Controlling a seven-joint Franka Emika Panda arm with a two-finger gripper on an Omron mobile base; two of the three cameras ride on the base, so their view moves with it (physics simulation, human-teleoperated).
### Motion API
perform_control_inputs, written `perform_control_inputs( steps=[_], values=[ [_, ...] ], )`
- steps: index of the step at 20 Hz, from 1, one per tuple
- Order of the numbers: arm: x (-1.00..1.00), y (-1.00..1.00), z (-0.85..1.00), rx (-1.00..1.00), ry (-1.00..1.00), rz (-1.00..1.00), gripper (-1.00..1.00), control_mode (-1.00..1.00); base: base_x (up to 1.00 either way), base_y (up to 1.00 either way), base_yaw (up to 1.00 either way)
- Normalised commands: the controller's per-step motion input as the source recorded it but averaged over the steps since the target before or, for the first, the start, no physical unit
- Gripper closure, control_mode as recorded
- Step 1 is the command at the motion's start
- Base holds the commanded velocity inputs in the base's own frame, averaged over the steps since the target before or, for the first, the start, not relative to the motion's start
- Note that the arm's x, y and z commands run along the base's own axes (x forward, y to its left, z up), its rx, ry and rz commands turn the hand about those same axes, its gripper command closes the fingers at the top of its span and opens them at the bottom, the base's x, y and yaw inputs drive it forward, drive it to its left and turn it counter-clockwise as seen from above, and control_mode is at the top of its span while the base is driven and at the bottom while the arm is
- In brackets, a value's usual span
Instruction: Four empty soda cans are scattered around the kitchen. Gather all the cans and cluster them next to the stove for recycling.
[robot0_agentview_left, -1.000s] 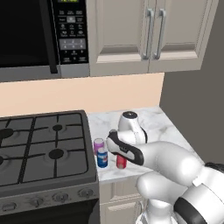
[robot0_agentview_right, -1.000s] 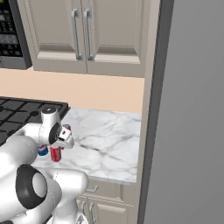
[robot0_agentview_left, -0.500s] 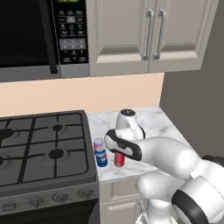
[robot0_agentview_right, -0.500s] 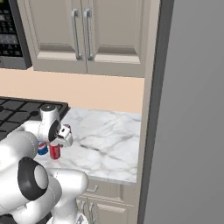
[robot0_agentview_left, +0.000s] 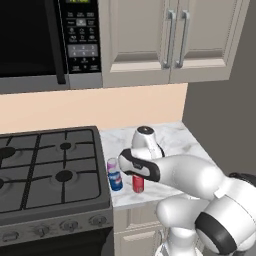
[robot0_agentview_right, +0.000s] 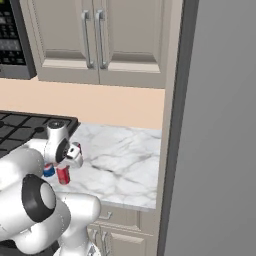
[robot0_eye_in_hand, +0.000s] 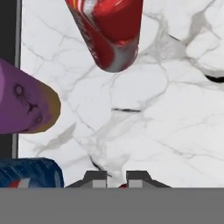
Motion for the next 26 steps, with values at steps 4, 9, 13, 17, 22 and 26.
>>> perform_control_inputs(
  steps=[4,9,13,17,22,26],
  values=[
    [0.0,-0.34,-0.21,0.0,0.0,0.0,1.0,-1.0,0.0,0.0,0.0],
    [-0.06,-0.26,-0.07,0.0,0.0,0.0,1.0,-1.0,0.0,0.0,0.0],
    [-0.3,0.0,-0.02,0.0,-0.01,0.0,1.0,-1.0,0.0,0.0,0.0],
    [-0.31,0.0,0.0,0.0,-0.07,0.0,1.0,-1.0,0.0,0.0,0.0],
    [-0.12,0.0,0.08,0.0,-0.07,-0.05,-1.0,-1.0,0.0,0.0,0.0],
    [0.03,-0.16,0.28,0.0,-0.07,-0.08,-1.0,-1.0,0.0,0.0,0.0]
  ],
)
